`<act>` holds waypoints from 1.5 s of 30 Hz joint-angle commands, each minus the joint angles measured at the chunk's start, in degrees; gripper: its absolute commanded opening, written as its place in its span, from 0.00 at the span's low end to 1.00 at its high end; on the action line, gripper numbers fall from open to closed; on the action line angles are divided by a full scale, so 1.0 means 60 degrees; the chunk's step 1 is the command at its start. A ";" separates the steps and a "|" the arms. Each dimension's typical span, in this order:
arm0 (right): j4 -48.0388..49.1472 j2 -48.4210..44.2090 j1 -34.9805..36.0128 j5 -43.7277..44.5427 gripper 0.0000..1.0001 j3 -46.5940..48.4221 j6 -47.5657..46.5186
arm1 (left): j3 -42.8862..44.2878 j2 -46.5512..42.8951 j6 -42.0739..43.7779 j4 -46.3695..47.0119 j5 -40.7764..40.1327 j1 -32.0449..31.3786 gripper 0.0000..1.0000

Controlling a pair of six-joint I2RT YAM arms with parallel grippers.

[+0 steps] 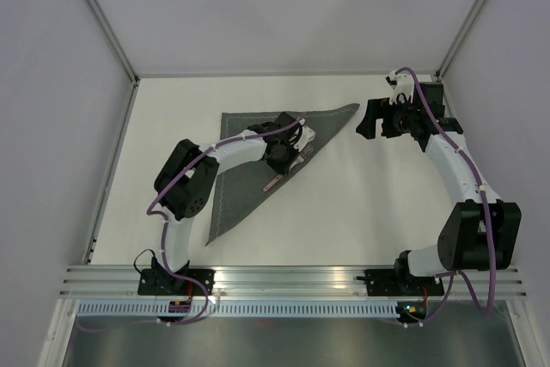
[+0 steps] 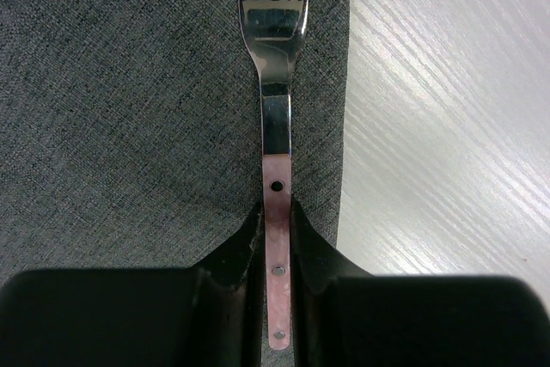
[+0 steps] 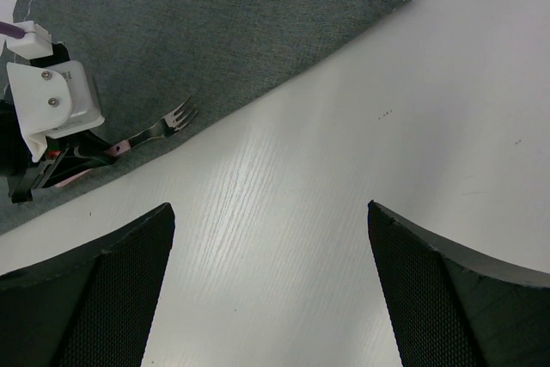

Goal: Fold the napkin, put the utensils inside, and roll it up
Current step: Place the utensil onto the napkin, then fold the napkin

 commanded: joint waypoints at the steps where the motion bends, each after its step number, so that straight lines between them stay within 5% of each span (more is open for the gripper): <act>1: 0.0031 -0.0102 -0.0036 -0.0198 0.98 -0.0071 -0.0055 | -0.0038 0.0132 -0.0316 0.0195 -0.0096 -0.0012 0.10; 10: 0.0030 -0.0131 -0.0036 -0.0242 0.98 -0.0071 -0.0055 | -0.0009 -0.0235 -0.0287 0.0327 -0.0287 -0.0012 0.41; 21: 0.0089 -0.0219 -0.0036 -0.0300 0.98 -0.0056 -0.0055 | -0.0052 -0.1740 -0.0418 0.0720 -0.0871 -0.0012 0.52; 27: 0.0221 -0.0467 0.0416 -0.0374 0.97 0.0207 -0.0084 | -0.1515 -0.4331 -0.1896 0.1863 -0.3843 0.0120 0.47; 30: 0.0323 -0.0716 0.1294 -0.0330 0.96 0.0062 -0.0347 | -0.2848 -0.6850 -0.2906 0.2816 -0.4506 0.0368 0.65; 35: 0.1082 -0.1170 0.3782 0.0518 0.94 -0.0742 -0.0537 | -0.3175 -0.9987 -0.4006 0.2165 -0.3831 0.1803 0.71; 45: 0.3634 -0.0617 1.0331 0.4269 0.75 -0.2474 -0.1446 | -0.0932 -1.1058 -0.4740 -0.1180 -0.5238 0.1893 0.64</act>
